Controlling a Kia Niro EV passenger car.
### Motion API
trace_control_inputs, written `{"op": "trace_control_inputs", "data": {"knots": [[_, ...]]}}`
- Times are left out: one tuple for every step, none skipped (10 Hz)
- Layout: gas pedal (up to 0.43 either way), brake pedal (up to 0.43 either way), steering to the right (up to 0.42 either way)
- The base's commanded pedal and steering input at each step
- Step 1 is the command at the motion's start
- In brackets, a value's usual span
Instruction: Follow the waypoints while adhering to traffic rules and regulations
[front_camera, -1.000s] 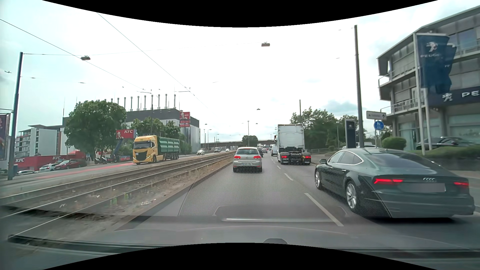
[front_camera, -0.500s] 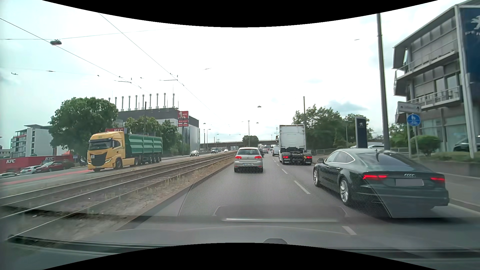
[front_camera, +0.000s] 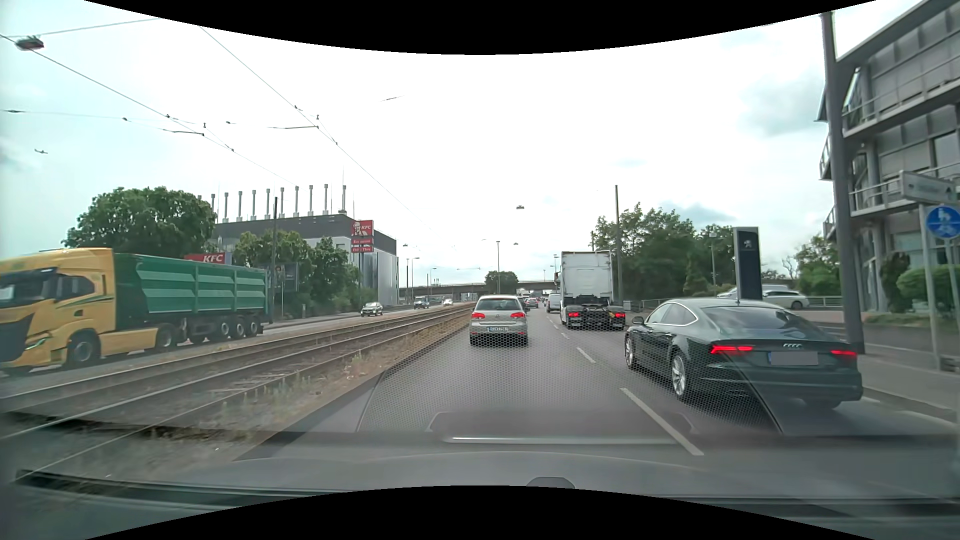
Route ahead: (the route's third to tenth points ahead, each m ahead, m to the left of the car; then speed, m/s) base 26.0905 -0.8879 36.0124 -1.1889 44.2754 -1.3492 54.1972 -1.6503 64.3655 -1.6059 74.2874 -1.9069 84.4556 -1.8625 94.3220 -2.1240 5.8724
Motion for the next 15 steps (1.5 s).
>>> {"op": "trace_control_inputs", "data": {"knots": [[0.000,0.000,-0.007],[0.000,0.000,-0.007],[0.000,0.000,-0.007],[0.000,0.000,-0.007],[0.000,0.000,-0.006],[0.000,0.000,-0.007],[0.000,0.000,-0.007],[0.000,0.000,-0.006],[0.000,0.000,-0.007],[0.000,0.000,-0.007],[0.000,0.000,-0.007],[0.000,0.000,-0.007],[0.000,0.000,-0.007],[0.000,0.000,-0.007],[0.000,0.000,-0.008]]}}
